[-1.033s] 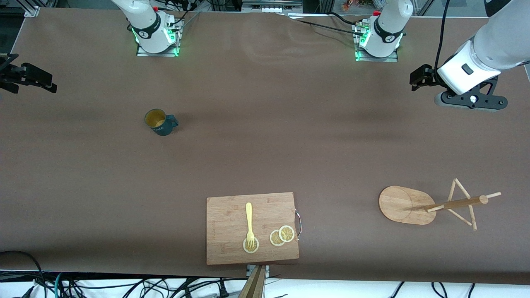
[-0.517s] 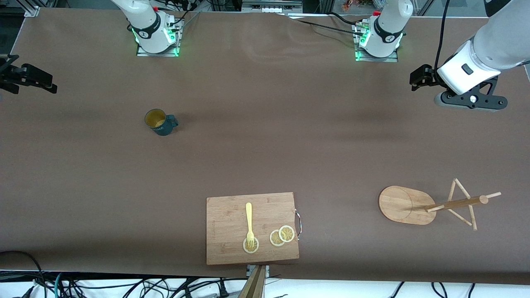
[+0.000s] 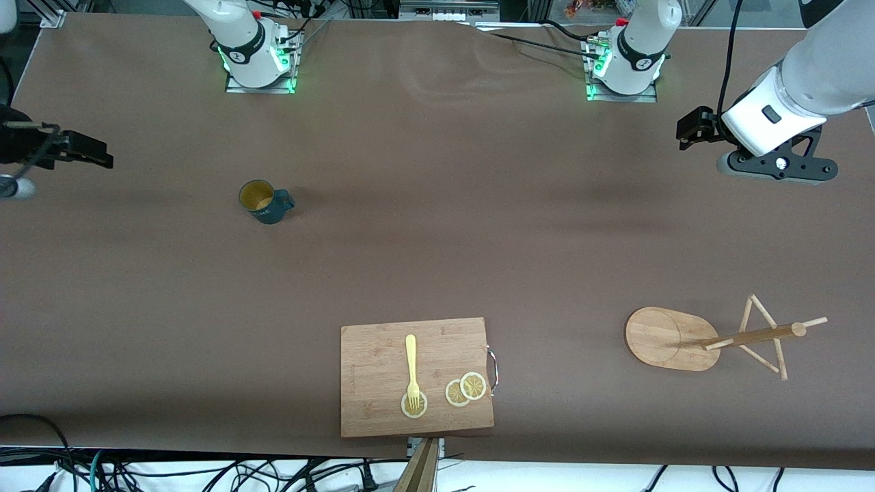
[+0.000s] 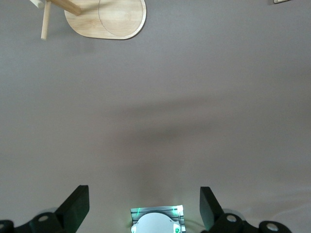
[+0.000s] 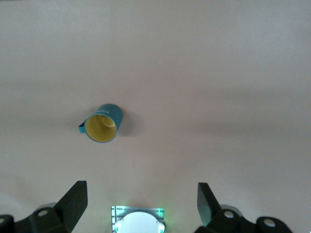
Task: Pass cup and hang on rack
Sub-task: 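Reach the right gripper toward the teal mug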
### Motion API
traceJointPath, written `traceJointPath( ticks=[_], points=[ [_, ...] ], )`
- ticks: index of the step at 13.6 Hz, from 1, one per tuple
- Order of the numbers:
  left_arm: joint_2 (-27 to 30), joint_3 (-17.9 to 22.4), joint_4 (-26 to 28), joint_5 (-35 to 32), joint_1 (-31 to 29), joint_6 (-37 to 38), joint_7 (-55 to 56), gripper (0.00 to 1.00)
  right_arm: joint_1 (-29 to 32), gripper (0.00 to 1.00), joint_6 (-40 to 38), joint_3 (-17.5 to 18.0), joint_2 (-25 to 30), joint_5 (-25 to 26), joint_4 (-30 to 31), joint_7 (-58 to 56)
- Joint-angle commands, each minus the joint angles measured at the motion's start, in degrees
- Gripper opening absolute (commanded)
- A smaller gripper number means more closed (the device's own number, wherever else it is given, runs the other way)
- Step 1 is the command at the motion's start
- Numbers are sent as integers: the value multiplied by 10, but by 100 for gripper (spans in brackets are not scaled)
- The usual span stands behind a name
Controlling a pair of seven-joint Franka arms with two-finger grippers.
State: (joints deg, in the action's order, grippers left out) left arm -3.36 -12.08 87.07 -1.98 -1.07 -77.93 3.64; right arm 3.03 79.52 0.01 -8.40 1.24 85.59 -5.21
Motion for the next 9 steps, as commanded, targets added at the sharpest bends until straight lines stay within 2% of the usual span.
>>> traceJointPath(
  ticks=[1,6,9],
  points=[
    [6,0,6,-11,2,-4,-8,100,2,100,-24,7,-7,8,8,-9],
    [0,0,6,-11,1,-27,-8,100,-2,100,29,25,-1,0,74,2],
    [-1,0,6,-12,1,-30,-7,100,-2,100,129,27,7,-11,169,2]
  ],
)
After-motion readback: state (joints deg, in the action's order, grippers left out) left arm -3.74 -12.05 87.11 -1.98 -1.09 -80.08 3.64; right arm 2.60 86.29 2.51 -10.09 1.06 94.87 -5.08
